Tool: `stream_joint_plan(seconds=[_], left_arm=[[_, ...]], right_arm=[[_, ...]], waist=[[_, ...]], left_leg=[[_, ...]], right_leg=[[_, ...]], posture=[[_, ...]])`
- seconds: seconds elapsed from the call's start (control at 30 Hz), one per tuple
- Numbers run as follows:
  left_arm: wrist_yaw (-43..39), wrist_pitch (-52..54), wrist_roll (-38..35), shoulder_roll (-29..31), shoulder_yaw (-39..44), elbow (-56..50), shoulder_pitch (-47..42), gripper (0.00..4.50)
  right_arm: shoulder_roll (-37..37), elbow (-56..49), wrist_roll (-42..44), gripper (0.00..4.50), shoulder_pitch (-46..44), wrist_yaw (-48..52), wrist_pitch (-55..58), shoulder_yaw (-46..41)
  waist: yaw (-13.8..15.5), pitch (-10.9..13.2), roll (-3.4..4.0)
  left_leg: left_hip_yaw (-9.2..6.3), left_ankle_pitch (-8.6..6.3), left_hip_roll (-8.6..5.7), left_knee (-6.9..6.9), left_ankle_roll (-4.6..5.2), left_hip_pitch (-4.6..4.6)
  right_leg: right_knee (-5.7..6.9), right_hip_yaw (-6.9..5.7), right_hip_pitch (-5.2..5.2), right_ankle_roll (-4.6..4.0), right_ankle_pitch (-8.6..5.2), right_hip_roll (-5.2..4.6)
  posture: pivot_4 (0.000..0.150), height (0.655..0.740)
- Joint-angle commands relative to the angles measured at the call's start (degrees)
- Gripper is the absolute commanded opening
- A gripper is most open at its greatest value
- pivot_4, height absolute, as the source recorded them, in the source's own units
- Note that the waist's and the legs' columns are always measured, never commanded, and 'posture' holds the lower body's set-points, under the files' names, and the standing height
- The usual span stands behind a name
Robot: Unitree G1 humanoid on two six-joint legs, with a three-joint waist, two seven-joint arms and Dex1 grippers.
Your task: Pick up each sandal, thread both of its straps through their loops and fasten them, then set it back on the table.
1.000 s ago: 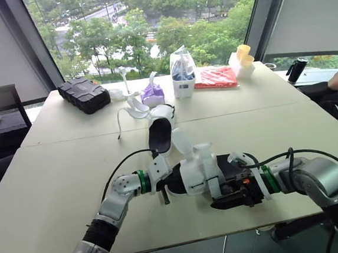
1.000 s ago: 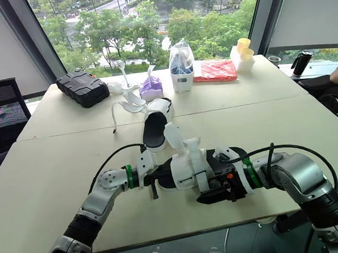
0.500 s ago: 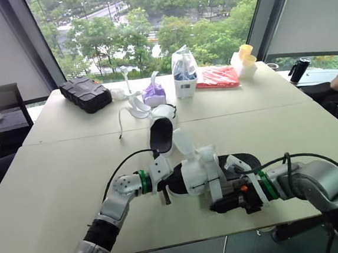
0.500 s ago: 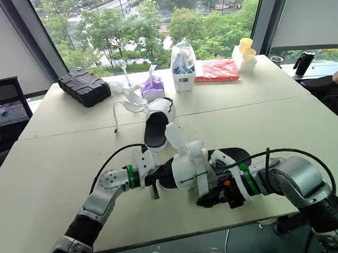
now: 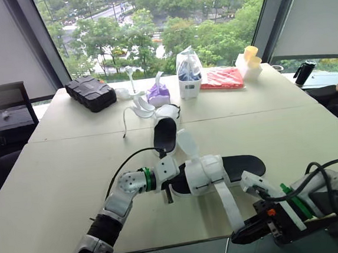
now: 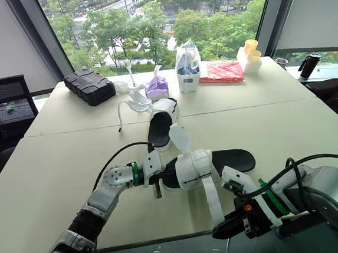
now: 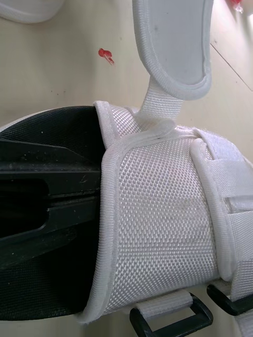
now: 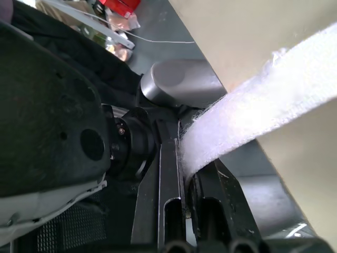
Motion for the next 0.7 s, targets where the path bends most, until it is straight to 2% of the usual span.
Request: stream_joint_plan(seconds=[0.03,0.13,0.23,0.47,0.57,0.7], left_arm=[[0.3,2.0,5.0,1.6,-3.2,6.3,2.2,0.0],[0.2,1.6,4.9,1.6,-3.3,6.7,2.0,0.0],[0.0,1.2,5.0,1.5,-3.6,7.2,1.7,0.0],[-0.1,0.5,4.8,1.3,-4.1,7.8,1.2,0.0],[-0.1,0.5,4.7,1.4,-4.1,7.8,1.2,0.0],[0.0,0.4,4.7,1.6,-4.1,7.6,1.3,0.0]], right_arm=[[-1.9,-3.1,6.0,0.05,-2.8,1.0,0.5,-4.5],[-3.2,-1.8,8.2,0.05,-6.1,0.8,0.8,-6.0],[-2.5,2.8,6.8,0.05,-12.7,0.4,0.3,-3.4],[-0.1,13.4,-3.7,0.05,-23.1,3.1,-6.1,8.1],[3.1,21.2,-9.3,0.05,-27.3,4.3,-9.8,13.0],[5.5,27.4,-14.4,0.05,-30.3,6.4,-13.4,16.4]], waist=[[0.0,0.0,0.01],[0.0,0.0,0.01],[0.0,0.0,0.02],[0.0,0.0,0.02],[-0.2,0.0,0.02],[0.0,0.0,0.03]], left_leg=[[0.0,0.0,0.0,0.0,0.0,0.0],[0.0,0.0,0.0,0.0,0.0,-0.01],[0.02,-0.01,0.0,-0.01,0.0,-0.02],[0.06,-0.06,0.01,0.0,-0.09,-0.06],[0.08,-0.05,0.01,0.01,-0.07,-0.05],[0.09,-0.05,0.02,0.02,-0.08,-0.02]], right_leg=[[0.0,0.0,0.0,0.0,0.0,-0.01],[-0.01,-0.01,0.01,-0.01,-0.01,-0.03],[-0.04,-0.01,0.0,-0.05,0.01,-0.06],[-0.06,-0.07,0.02,-0.13,0.04,-0.15],[-0.06,-0.07,0.02,-0.13,0.04,-0.15],[-0.05,-0.11,0.08,-0.12,0.06,-0.16]], posture=[[0.15,0.74],[0.15,0.74],[0.15,0.74],[0.15,0.74],[0.15,0.74],[0.15,0.74]])
